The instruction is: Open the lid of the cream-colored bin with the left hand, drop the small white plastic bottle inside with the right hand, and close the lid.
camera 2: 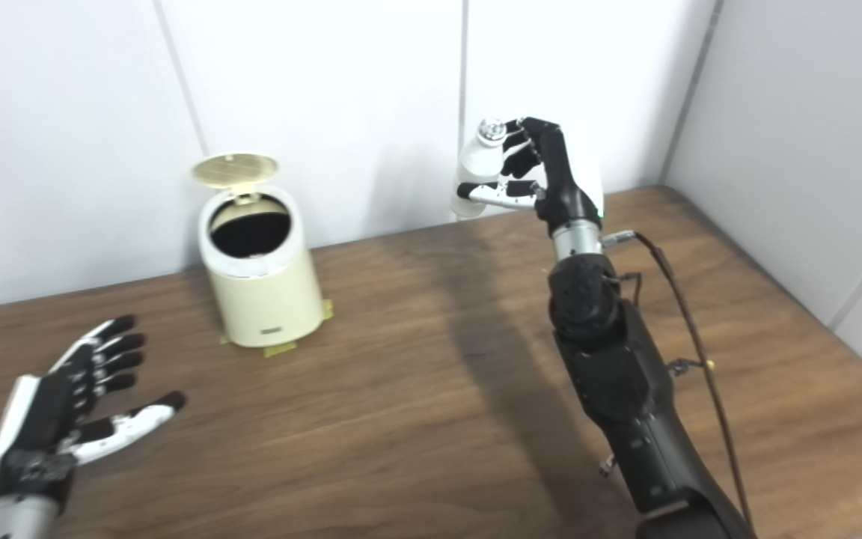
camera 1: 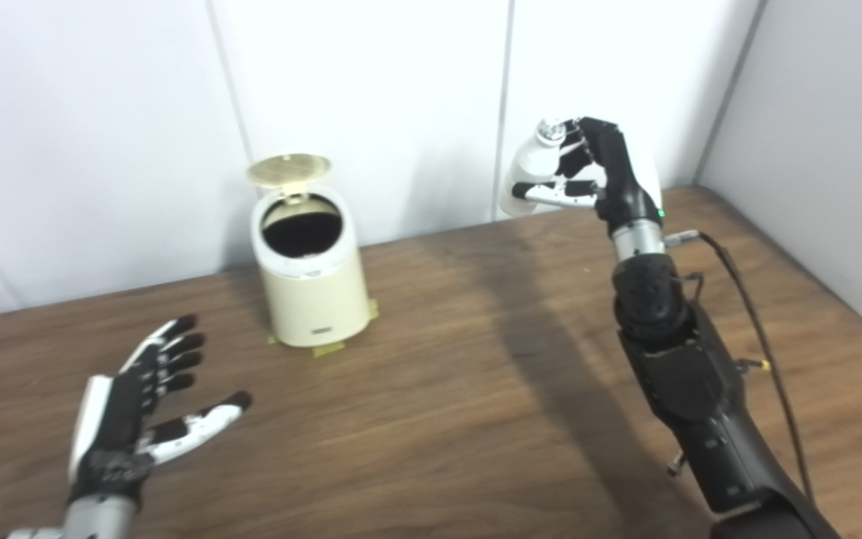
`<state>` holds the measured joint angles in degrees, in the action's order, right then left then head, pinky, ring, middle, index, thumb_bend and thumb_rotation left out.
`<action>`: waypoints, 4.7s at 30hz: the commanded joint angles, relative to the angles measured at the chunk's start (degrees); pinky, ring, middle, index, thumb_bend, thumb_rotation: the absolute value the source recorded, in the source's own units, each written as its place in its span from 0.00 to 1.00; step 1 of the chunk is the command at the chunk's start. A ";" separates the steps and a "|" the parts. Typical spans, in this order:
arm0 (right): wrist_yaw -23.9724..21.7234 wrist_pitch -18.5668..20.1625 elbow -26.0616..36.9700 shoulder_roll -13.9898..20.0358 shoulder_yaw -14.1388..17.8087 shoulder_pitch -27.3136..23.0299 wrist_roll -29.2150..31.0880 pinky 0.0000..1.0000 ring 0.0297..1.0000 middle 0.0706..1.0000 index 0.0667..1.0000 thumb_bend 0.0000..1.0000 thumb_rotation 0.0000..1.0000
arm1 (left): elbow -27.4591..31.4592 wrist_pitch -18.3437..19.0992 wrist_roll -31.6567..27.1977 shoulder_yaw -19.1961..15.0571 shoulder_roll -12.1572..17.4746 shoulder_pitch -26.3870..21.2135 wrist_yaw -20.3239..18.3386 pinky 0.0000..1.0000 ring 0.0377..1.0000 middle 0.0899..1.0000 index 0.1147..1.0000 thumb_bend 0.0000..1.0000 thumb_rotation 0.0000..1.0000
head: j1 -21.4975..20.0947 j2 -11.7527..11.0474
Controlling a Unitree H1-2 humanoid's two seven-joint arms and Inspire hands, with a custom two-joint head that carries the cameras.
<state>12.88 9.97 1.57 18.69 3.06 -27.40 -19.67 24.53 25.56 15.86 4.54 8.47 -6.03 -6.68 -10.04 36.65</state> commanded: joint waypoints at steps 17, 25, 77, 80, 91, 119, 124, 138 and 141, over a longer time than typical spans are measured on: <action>-9.56 -2.60 9.21 -7.75 -9.11 -6.62 -1.82 0.38 0.41 0.47 0.45 0.52 0.00 | -0.35 -3.05 4.20 2.29 -3.96 -0.99 3.31 0.77 0.80 0.81 0.87 0.74 0.12 | 8.42 1.05; -8.54 -9.16 2.32 -12.16 -10.94 -8.28 -1.50 0.33 0.40 0.47 0.46 0.51 0.00 | 0.37 -1.67 5.42 2.39 -4.83 -1.25 3.13 0.78 0.80 0.81 0.88 0.74 0.15 | 9.40 1.09; 6.70 -23.91 -25.44 -16.73 -13.74 -17.82 -11.02 0.36 0.41 0.46 0.43 0.50 0.00 | 0.37 -2.91 6.70 3.68 -7.81 -1.67 3.06 0.77 0.80 0.80 0.86 0.74 0.12 | 10.38 1.21; 7.27 -24.25 -26.11 -16.69 -13.99 -17.88 -11.85 0.36 0.41 0.46 0.43 0.50 0.00 | 0.31 -3.13 6.52 3.59 -7.73 -1.68 3.06 0.77 0.79 0.80 0.86 0.74 0.13 | 10.34 1.23; 11.24 -26.37 -28.21 -16.11 -15.81 -18.46 -15.99 0.35 0.40 0.46 0.45 0.50 0.00 | 0.39 -2.94 6.25 3.28 -7.42 -1.60 2.83 0.77 0.79 0.79 0.85 0.74 0.13 | 9.18 1.11; 13.27 -26.60 -28.91 -14.22 -16.97 -17.69 -19.17 0.35 0.40 0.45 0.48 0.50 0.00 | 1.14 -2.15 5.62 2.52 -6.75 -1.67 2.22 0.78 0.79 0.77 0.85 0.74 0.12 | 8.37 1.66; 8.75 -21.07 -26.76 -13.91 -17.42 -17.23 -20.05 0.38 0.42 0.47 0.47 0.50 0.00 | 1.09 -1.97 5.65 2.37 -6.54 -1.79 2.35 0.79 0.79 0.76 0.85 0.74 0.12 | 8.31 1.74; 4.45 -14.41 -25.81 -11.41 -21.75 -17.21 -26.15 0.67 0.73 0.67 0.46 0.52 0.09 | 1.42 -1.69 5.62 2.53 -6.18 -1.75 2.26 0.78 0.78 0.75 0.85 0.72 0.13 | 8.24 1.79; 2.94 -12.73 -25.37 -10.51 -23.57 -17.34 -28.20 0.87 0.93 0.85 0.66 0.72 0.04 | 1.49 -1.60 5.72 2.58 -6.14 -1.71 2.29 0.78 0.78 0.74 0.85 0.72 0.14 | 8.21 1.80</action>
<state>16.96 -3.67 -24.92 7.51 -20.06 -42.37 -46.49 24.29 24.96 21.13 7.04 2.37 -5.62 -4.88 -1.76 38.41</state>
